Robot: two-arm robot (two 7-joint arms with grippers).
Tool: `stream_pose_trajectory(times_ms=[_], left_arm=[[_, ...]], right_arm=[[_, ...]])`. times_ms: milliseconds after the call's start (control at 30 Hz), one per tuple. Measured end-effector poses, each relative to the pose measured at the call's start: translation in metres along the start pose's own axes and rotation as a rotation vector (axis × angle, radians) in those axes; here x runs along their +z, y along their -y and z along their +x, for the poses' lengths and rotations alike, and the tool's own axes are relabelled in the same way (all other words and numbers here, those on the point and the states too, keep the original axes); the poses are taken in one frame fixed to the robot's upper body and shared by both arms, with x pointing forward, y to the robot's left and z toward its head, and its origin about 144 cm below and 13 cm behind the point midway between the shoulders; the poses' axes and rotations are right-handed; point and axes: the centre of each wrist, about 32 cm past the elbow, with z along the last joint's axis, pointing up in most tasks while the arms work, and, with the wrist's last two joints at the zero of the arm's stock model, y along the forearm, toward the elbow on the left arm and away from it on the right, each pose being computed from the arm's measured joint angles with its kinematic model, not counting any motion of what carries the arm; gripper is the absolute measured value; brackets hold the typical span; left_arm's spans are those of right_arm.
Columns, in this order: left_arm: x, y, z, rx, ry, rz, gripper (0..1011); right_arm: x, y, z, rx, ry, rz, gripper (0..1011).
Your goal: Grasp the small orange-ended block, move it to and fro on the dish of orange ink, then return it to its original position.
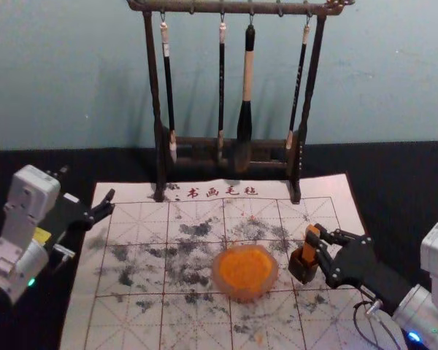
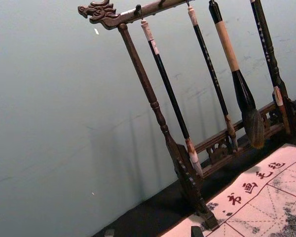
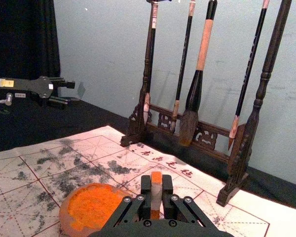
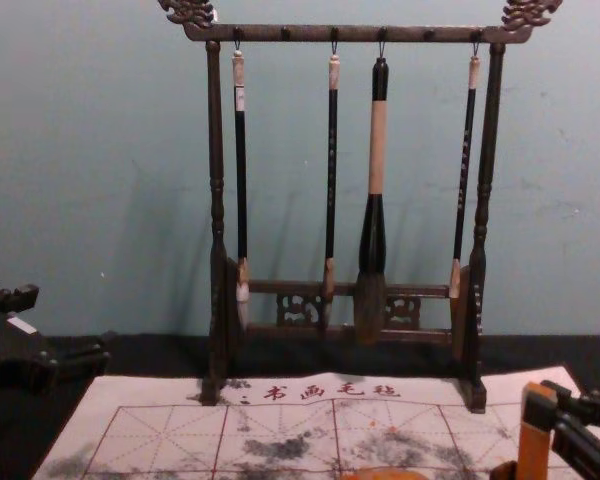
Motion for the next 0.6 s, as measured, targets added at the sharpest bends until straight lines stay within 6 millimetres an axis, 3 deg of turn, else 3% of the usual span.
stream_pose_trajectory(times_ms=[600], left_arm=[[0.0, 0.0, 0.0, 0.0, 0.0, 0.0, 1001]], right_arm=[[-0.012, -0.002, 0.0, 0.014, -0.033, -0.027, 88]])
